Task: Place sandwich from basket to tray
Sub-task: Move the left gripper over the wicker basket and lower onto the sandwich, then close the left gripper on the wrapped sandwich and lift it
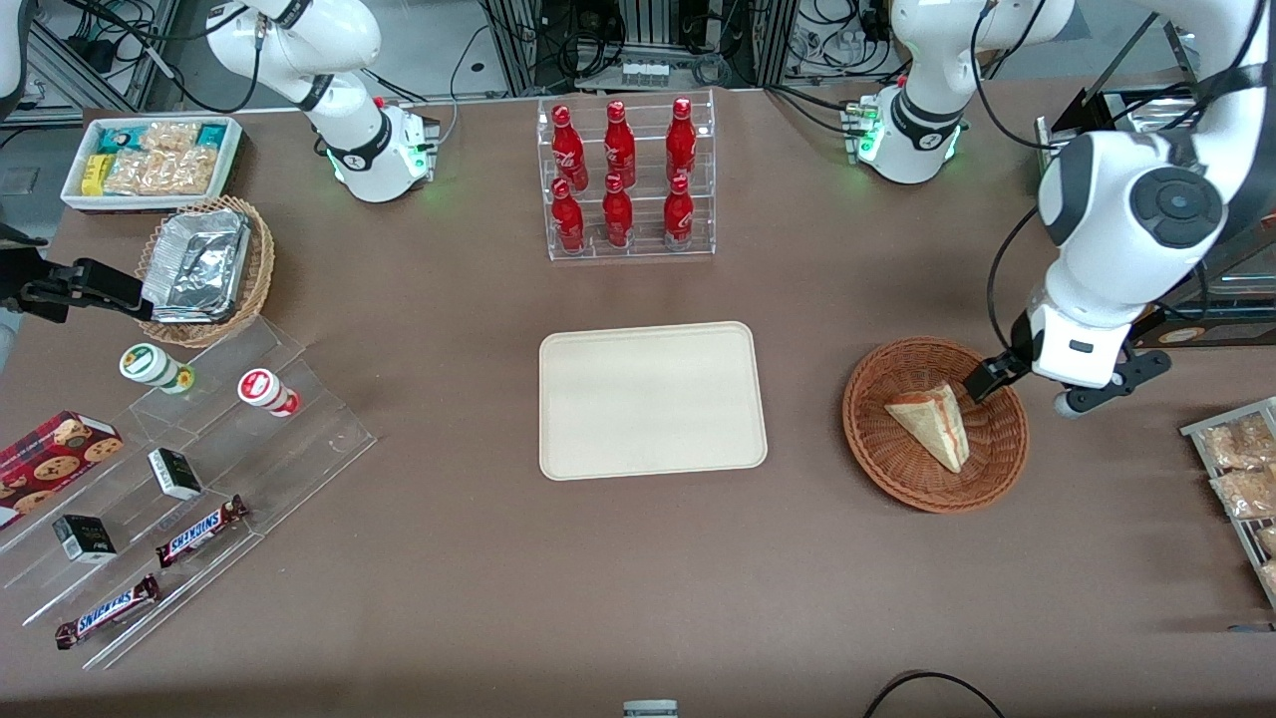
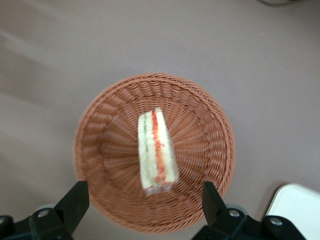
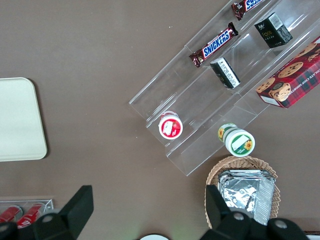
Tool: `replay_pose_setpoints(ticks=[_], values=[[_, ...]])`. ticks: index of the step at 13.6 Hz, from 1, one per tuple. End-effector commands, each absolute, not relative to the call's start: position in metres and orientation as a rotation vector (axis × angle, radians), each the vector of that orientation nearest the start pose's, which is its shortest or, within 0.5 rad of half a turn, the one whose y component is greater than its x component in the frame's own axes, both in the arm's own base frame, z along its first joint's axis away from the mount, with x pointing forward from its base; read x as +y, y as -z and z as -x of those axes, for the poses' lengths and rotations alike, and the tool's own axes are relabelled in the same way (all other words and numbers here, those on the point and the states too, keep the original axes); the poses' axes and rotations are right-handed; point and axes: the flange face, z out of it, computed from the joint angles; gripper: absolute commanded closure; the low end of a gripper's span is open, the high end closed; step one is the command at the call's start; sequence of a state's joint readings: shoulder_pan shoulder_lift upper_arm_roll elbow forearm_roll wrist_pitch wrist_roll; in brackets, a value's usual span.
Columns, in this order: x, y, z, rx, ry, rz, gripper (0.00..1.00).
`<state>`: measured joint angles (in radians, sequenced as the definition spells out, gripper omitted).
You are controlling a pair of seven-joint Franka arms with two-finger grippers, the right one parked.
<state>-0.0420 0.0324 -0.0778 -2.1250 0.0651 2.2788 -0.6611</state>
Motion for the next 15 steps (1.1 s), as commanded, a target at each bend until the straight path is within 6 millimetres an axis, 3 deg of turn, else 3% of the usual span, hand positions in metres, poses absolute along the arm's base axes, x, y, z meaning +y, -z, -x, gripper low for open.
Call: replay_pose_setpoints(ticks=[1,14,15], values=[[-0.061,-0.378,-0.538,-1.045,0.282,3.044,0.0],[-0.068,-0.24,-0.541,-1.071,0.26,3.057,0.01],[-0.07,-0.236,-0.541,-1.073,0.259,3.058,0.3]])
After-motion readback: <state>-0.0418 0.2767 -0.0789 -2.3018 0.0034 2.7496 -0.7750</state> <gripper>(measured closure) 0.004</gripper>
